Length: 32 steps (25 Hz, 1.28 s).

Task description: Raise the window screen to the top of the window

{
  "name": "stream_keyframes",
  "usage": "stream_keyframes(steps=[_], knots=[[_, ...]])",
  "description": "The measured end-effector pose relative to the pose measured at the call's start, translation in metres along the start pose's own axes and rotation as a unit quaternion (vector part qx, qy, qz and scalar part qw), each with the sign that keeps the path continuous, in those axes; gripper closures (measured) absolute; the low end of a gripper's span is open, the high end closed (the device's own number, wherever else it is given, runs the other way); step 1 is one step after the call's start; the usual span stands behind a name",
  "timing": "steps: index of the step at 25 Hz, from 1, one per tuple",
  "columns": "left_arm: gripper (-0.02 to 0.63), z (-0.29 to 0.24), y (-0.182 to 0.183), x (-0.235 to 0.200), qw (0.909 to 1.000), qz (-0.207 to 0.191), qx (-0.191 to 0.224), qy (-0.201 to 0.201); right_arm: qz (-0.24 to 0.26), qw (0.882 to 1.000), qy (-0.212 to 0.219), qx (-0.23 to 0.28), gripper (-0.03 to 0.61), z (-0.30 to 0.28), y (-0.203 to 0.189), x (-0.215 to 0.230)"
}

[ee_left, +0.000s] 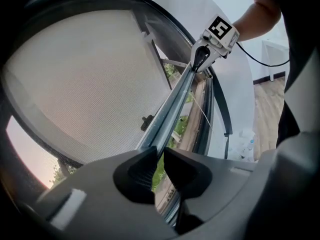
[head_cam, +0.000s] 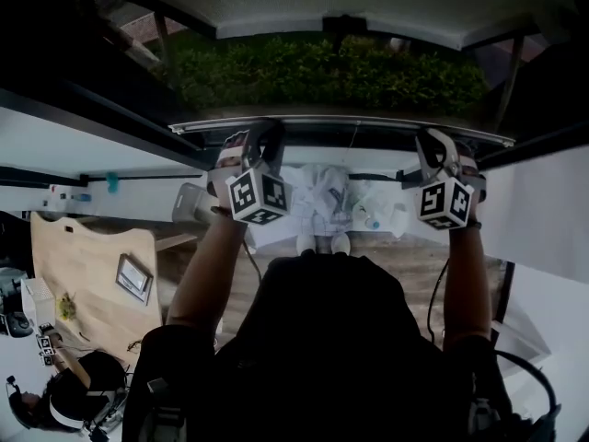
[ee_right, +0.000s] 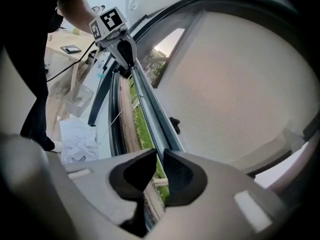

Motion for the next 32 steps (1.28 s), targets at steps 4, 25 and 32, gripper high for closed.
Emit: stream_keyframes(steps=[4, 25, 32], knots=[[0.566, 0.004, 0.004, -0.005, 1.0000, -0.002, 0.000, -0.001, -0.005, 1.000, 0.001, 0.002, 0.532, 0.001, 0.000, 0.004], [0.568, 0.037, 0.034, -0.038, 0.9996, -0.027, 0.008, -0.006, 0.002, 1.000, -0.005, 0.004, 0.532, 0.019, 0.023, 0.048], [0.568, 0.041, 0.038, -0.040, 0.9994, -0.022, -0.001, -0.027, 0.010, 1.000, 0.007, 0.001, 0.532, 0.023, 0.026, 0.052]])
Point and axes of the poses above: the fingertips, and each gripper's own axes: z backward along the fingers, x to its right, y out of its top, the point moved 4 cm from there along z, backward along the fingers, and after that the axes turned 11 degrees about -y, right-handed, at the moved point
